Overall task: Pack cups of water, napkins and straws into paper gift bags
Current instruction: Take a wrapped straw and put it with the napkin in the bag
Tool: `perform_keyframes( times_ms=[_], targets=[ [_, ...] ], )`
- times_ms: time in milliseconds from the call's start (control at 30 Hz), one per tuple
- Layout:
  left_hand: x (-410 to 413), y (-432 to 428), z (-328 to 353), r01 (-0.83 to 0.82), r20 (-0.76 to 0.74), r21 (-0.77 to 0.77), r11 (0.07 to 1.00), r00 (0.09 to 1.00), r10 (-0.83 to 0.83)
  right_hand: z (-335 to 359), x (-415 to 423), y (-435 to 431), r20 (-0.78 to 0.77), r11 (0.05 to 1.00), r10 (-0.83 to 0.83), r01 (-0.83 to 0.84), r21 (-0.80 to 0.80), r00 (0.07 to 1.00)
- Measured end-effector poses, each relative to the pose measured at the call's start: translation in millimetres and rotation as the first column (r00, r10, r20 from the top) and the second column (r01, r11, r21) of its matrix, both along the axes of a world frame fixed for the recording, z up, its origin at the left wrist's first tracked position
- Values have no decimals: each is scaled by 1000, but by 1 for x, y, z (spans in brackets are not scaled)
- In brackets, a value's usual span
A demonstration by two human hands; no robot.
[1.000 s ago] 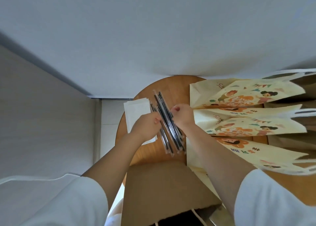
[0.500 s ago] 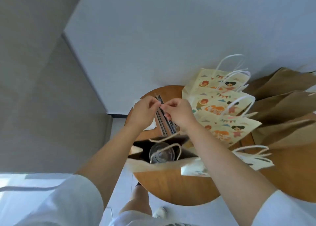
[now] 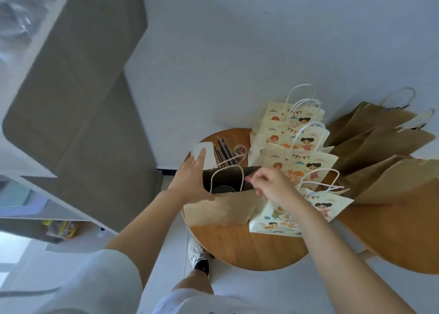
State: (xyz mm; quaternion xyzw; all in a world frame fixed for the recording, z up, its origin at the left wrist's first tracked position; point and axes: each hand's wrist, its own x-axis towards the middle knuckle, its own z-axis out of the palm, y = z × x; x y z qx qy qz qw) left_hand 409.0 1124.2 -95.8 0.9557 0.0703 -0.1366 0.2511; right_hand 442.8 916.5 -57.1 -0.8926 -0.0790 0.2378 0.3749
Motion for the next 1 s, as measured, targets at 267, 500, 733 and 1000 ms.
perform_keyframes(
  times_ms=[267,500,733,1000],
  targets=[
    [23,-26,-24,46,90,86,995,994,-54,-29,6,36,214,814,495,-363,-454,842],
    [27,-25,-30,42,84,107,993,995,-51,-32,26,53,254,641,687,-403,-653,681],
    [28,-22,-31,49,82,50,998,995,-53,-32,32,54,263,668,675,-419,-615,689],
    [25,-21,-26,42,61,58,997,997,-46,-41,29,58,400,747,636,-396,-534,660]
  ],
)
